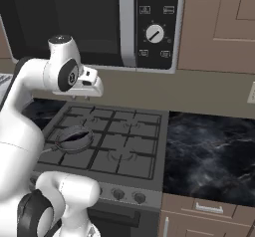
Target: Place the fish on the plate and place the lime on the same plate.
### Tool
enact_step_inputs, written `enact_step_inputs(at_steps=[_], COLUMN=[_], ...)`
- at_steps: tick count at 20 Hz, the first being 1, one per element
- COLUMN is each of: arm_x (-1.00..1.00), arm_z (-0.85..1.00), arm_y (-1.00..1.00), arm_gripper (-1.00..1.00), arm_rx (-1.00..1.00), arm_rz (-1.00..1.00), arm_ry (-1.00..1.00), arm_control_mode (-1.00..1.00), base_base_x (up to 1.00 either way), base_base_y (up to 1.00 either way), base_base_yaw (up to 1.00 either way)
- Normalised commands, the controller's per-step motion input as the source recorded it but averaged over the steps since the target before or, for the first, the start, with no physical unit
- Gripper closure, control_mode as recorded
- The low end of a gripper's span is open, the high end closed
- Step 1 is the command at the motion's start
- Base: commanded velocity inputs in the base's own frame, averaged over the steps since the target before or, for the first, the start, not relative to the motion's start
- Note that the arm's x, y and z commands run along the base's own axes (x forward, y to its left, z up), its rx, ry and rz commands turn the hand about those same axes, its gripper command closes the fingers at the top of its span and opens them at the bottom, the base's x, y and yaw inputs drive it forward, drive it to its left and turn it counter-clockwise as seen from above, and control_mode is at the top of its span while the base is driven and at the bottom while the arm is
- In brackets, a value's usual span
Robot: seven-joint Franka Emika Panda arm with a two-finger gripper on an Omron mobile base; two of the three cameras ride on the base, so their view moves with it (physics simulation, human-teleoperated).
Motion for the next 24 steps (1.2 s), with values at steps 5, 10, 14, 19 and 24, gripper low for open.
enact_step_inputs(at_steps=[5,10,14,19,24], arm_x=[-0.1,0.0,0.0,0.01,0.2], arm_z=[0.0,-0.12,-0.59,-0.7,-0.5], arm_y=[0.17,0.26,0.13,0.01,0.1], arm_gripper=[-1.0,-1.0,-1.0,-1.0,-1.0], arm_rx=[0.0,0.0,0.0,0.03,0.09], arm_rz=[0.0,0.0,-0.11,-0.22,-0.24], arm_ry=[-0.05,0.0,0.01,0.01,0.0], arm_control_mode=[-1.0,-1.0,-1.0,-1.0,-1.0], base_base_x=[0.0,0.0,0.0,0.0,0.0], base_base_y=[0.0,0.0,0.0,0.0,0.0], base_base_yaw=[0.0,0.0,0.0,0.0,0.0])
